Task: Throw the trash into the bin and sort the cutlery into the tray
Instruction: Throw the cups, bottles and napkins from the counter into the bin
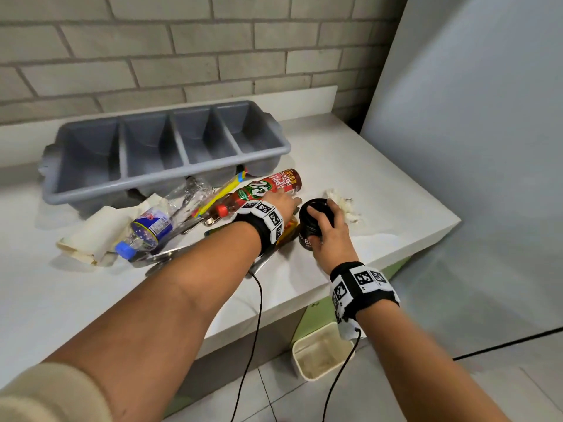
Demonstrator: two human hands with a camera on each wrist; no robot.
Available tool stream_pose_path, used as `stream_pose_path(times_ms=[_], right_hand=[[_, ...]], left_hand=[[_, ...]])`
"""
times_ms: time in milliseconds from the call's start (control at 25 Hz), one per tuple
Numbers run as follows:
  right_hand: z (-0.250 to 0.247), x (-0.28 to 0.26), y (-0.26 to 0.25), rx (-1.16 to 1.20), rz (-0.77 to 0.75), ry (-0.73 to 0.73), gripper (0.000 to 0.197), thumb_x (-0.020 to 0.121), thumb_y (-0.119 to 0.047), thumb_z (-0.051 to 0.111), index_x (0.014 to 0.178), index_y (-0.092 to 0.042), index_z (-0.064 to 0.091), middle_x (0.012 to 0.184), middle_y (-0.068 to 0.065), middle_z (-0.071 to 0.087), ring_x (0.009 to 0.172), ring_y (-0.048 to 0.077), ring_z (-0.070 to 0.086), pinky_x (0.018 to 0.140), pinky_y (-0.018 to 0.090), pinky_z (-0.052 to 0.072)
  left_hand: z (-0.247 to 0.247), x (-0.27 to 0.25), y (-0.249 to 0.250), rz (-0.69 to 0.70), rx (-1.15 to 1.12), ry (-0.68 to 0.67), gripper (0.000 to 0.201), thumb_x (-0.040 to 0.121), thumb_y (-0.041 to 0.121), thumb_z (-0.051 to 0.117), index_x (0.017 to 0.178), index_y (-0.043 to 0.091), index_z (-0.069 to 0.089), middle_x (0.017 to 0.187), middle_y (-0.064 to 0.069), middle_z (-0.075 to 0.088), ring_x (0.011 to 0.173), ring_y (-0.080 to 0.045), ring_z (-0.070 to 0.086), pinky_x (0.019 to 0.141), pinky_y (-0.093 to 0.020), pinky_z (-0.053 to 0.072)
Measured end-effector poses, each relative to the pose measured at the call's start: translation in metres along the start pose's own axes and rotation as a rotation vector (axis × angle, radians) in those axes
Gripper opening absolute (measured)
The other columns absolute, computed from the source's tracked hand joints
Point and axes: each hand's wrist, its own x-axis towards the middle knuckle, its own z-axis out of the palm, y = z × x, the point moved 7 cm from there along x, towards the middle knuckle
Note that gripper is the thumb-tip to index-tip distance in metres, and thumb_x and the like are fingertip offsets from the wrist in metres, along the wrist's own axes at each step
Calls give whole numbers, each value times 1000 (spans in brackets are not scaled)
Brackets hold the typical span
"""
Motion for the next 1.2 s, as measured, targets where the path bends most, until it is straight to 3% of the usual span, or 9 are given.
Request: stream_pose_path(times_ms=[200, 400, 520, 600, 720, 840, 920, 1040, 1200], right_hand=[[1, 0, 1, 38, 6, 14, 64, 81, 5, 57, 136, -25, 43, 155, 11, 14, 137, 38, 26, 116, 44, 27], [-7, -4, 5, 108, -34, 33, 63, 82, 5, 56, 137, -22, 42, 155, 13, 13, 141, 35, 22, 118, 45, 26], [-37, -27, 21, 316, -49, 190, 61, 83, 5, 59, 136, -20, 43, 153, 16, 14, 140, 24, 22, 117, 18, 23], [-58, -51, 43, 450, -48, 296, 62, 82, 2, 60, 133, -26, 38, 151, 17, 16, 136, 14, 24, 111, 5, 24], [-73, -99, 106, 606, 23, 393, 60, 80, -11, 58, 133, -28, 36, 148, 19, 20, 129, -7, 29, 110, 18, 37], [-58, -151, 184, 597, 196, 433, 62, 76, -27, 55, 135, -28, 36, 146, 11, 22, 129, -13, 28, 111, 52, 37], [-34, -175, 229, 575, 329, 433, 60, 74, -31, 54, 131, -32, 37, 147, 16, 21, 134, -4, 29, 108, 58, 37], [32, -192, 298, 516, 562, 299, 61, 78, -20, 60, 137, -14, 42, 148, 26, 19, 138, 33, 28, 108, 59, 36], [130, -187, 364, 525, 735, 150, 59, 81, -4, 58, 137, -2, 40, 148, 26, 21, 136, 38, 30, 116, 38, 25]], left_hand=[[1, 8, 1, 50, 66, 39, 30, 91, 18, 46, 119, 20, 58, 123, -9, 62, 118, -29, 53, 100, -40, 38], [-29, -10, -9, 8, -113, 152, 34, 92, 8, 44, 124, 14, 56, 127, -12, 53, 114, -35, 56, 93, -44, 44], [-65, -39, -28, -166, -442, 416, 38, 90, 2, 40, 124, 10, 55, 128, -16, 50, 114, -36, 56, 96, -46, 46], [-84, -77, -33, -301, -686, 673, 48, 83, -7, 40, 126, 9, 55, 128, -16, 55, 117, -31, 55, 103, -37, 40], [-85, -136, 19, -302, -930, 836, 60, 71, -11, 41, 126, 9, 55, 110, -3, 64, 107, -12, 59, 99, -19, 42], [-33, -160, 109, -200, -991, 637, 61, 68, -12, 44, 124, 10, 54, 100, 7, 57, 95, -2, 54, 88, 1, 35], [26, -155, 155, -201, -990, 445, 62, 70, -12, 43, 127, 12, 51, 107, 0, 57, 98, -11, 54, 88, -7, 37], [128, -119, 203, -272, -998, 115, 62, 73, -17, 40, 129, 9, 50, 120, -16, 53, 104, -29, 57, 90, -23, 38], [247, -68, 235, -344, -882, -98, 42, 81, -10, 41, 120, 3, 51, 124, -17, 48, 103, -38, 58, 90, -40, 46]])
